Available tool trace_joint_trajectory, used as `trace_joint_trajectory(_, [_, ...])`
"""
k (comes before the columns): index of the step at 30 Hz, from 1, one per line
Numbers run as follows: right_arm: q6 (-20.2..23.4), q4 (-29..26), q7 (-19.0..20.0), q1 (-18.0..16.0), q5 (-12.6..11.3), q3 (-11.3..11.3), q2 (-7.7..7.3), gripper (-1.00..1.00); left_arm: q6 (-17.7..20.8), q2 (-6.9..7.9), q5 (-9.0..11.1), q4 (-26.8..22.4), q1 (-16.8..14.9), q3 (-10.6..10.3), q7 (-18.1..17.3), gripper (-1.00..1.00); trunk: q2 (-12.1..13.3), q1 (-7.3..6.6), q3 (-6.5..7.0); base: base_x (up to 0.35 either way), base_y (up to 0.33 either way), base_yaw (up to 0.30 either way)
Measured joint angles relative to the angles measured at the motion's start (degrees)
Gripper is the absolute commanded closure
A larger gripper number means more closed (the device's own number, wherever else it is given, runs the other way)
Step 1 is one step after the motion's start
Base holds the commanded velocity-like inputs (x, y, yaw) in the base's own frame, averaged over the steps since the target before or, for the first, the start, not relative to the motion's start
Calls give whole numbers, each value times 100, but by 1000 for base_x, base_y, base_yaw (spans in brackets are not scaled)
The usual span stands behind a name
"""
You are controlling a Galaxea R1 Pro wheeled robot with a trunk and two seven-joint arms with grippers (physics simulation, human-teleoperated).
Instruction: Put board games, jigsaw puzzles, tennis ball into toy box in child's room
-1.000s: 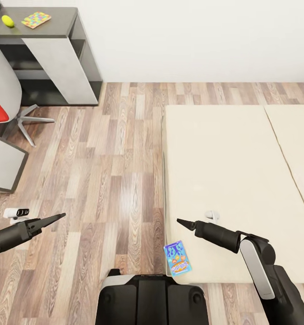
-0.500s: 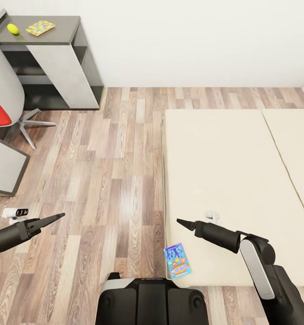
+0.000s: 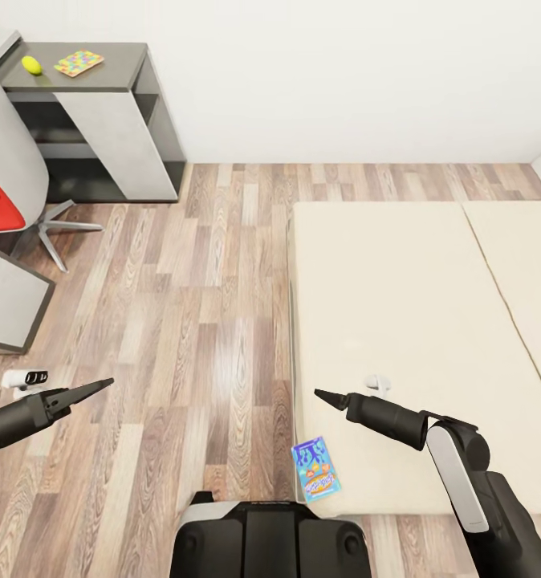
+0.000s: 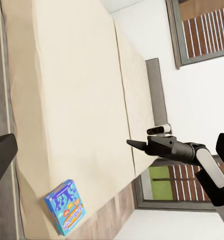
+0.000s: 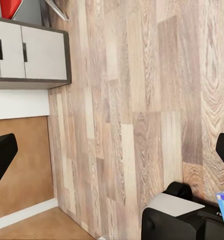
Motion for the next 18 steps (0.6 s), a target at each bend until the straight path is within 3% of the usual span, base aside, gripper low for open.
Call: trace_joint_trajectory(18, [0,-3,-5,0,0,2,0,-100,0,3,0,0,0,25,0,-100,0,0,168,0,0,0])
